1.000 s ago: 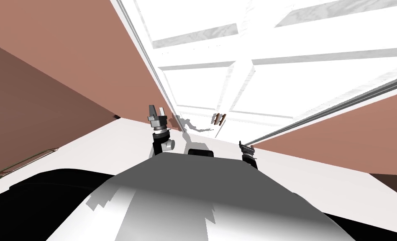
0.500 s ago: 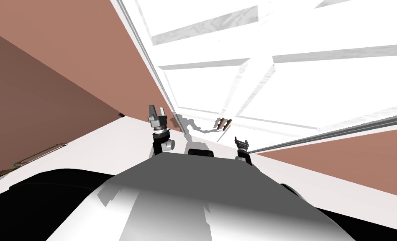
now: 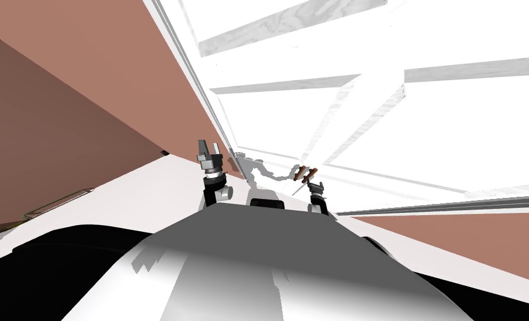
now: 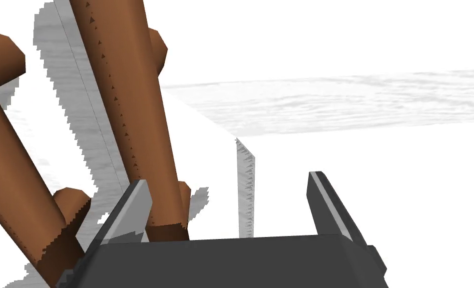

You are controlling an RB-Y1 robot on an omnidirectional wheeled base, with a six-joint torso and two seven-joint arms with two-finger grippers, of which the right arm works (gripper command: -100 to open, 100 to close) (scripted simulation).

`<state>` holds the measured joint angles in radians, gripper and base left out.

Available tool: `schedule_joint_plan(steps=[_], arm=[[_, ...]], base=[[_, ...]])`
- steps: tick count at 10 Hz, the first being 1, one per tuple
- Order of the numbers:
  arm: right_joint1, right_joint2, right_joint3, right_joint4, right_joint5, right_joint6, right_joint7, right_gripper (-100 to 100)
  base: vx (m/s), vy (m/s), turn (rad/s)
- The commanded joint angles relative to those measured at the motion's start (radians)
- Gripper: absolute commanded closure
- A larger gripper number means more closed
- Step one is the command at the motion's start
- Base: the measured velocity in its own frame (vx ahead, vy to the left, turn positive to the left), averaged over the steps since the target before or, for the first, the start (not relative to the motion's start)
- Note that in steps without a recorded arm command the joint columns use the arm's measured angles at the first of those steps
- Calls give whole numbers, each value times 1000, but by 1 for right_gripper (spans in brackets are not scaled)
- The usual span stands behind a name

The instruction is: Pull the door open

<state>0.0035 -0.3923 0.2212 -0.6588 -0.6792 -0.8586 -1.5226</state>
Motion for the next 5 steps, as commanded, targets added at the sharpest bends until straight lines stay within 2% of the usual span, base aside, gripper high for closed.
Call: schedule_joint_plan(steps=[1, 2, 3, 5], arm=[[-16, 10, -1, -40, 0, 15, 15, -100], [8, 4, -2, -17, -3, 12, 8, -100], [8, 4, -2, -17, -3, 12, 8, 100], [8, 4, -2, -17, -3, 12, 8, 100]], base=[[98, 32, -30], [-1, 7, -54], [-28, 6, 28], [-10, 27, 39]])
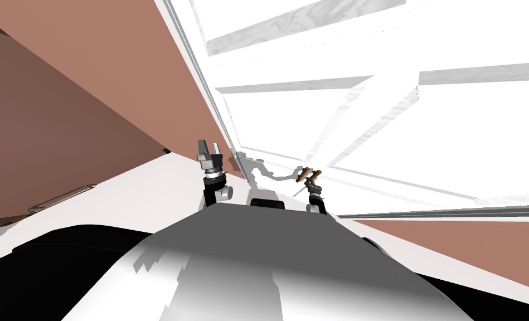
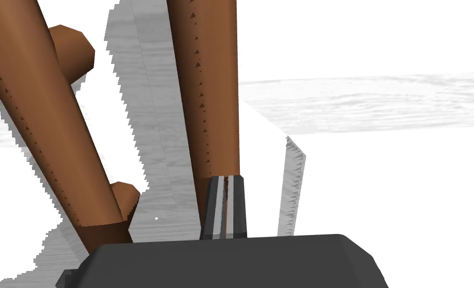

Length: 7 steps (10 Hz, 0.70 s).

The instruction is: Pull the door open

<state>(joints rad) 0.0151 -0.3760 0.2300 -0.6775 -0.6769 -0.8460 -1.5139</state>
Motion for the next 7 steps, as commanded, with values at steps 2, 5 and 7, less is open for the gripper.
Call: schedule_joint_plan(steps=[2, 5, 7], arm=[[-4, -12, -11, 2, -5, 0, 0, 100], [25, -30, -24, 19, -13, -1, -1, -100], [47, -45, -35, 33, -19, -2, -1, -100]], base=[[13, -8, -31], [-100, -46, -90], [-195, -26, -112]])
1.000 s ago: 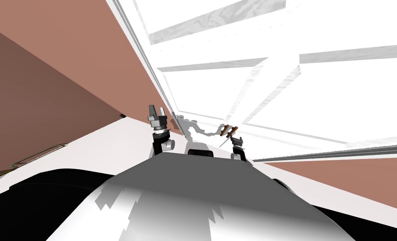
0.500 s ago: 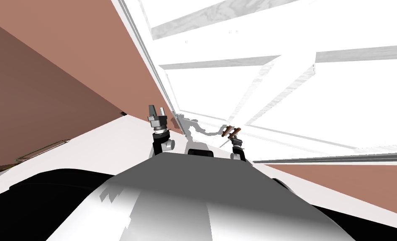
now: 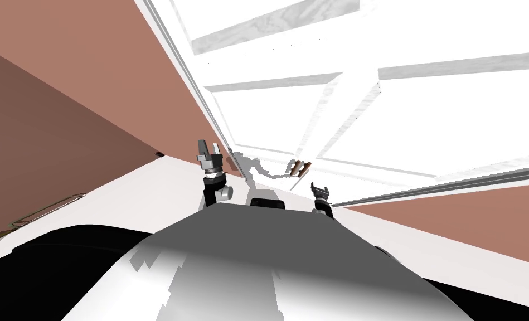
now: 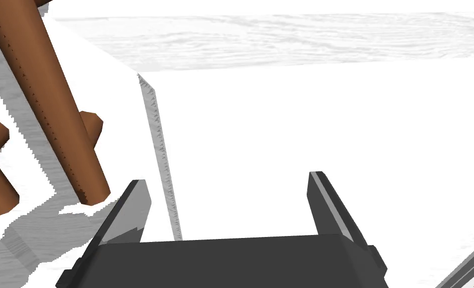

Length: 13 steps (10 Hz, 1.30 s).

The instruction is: Pull the door open

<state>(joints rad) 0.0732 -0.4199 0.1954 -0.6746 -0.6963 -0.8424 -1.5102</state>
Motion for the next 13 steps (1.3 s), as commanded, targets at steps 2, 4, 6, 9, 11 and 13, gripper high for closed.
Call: schedule_joint_plan(steps=[2, 4, 6, 9, 11, 13], arm=[[10, -15, -10, 42, -6, -6, -6, -100], [32, -29, -18, 54, -11, -7, -7, -100], [44, -36, -23, 61, -14, -8, -8, -100], [73, -54, -29, 73, -20, -13, -12, -100], [83, -57, -23, 71, -18, -19, -18, -100], [49, -32, 17, 30, 1, -34, -33, -100]], base=[[-155, 5, -68], [-209, -17, -119], [-170, 14, -66], [-168, 9, -72], [-193, 17, -36], [-70, 104, 168]])
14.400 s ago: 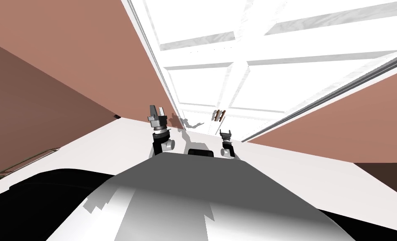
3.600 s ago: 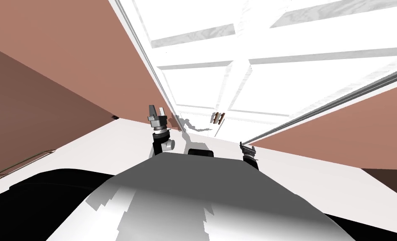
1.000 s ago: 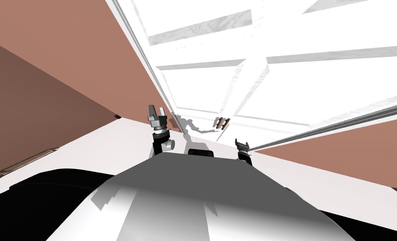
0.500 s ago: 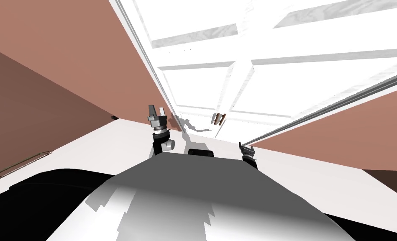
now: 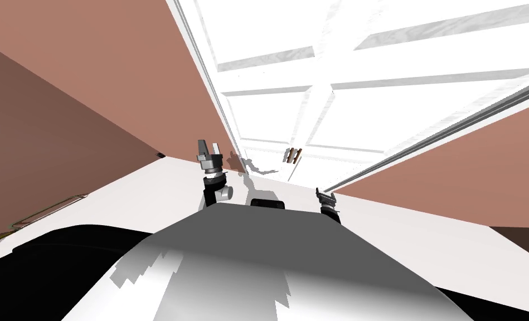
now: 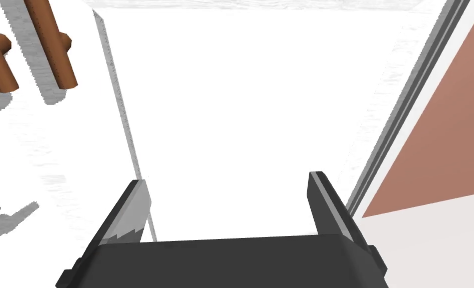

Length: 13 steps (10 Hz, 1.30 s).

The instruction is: Pull the door open

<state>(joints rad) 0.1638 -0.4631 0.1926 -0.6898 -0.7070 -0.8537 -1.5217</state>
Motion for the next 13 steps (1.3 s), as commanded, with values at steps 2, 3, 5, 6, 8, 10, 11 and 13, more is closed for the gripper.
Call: schedule_joint_plan(steps=[2, 3, 5, 6, 8, 10, 11, 13], arm=[[-57, 21, 32, 31, 18, -27, -25, -100], [-70, 28, 41, 21, 23, -29, -27, -100], [-88, 37, 51, 7, 29, -32, -30, -100], [-96, 40, 55, 1, 31, -33, -31, -100], [-122, 50, 65, -16, 37, -35, -33, -100], [-120, 46, 65, -26, 37, -34, -36, -100], [-97, 33, 52, -14, 30, -29, -33, -100], [-88, 27, 47, -7, 27, -28, -32, -100]], base=[[75, 56, 96], [133, 46, 131], [112, 22, 65], [139, 19, 116], [171, 17, 111], [136, 12, 59], [-79, -1, -161], [-137, -34, -87]])
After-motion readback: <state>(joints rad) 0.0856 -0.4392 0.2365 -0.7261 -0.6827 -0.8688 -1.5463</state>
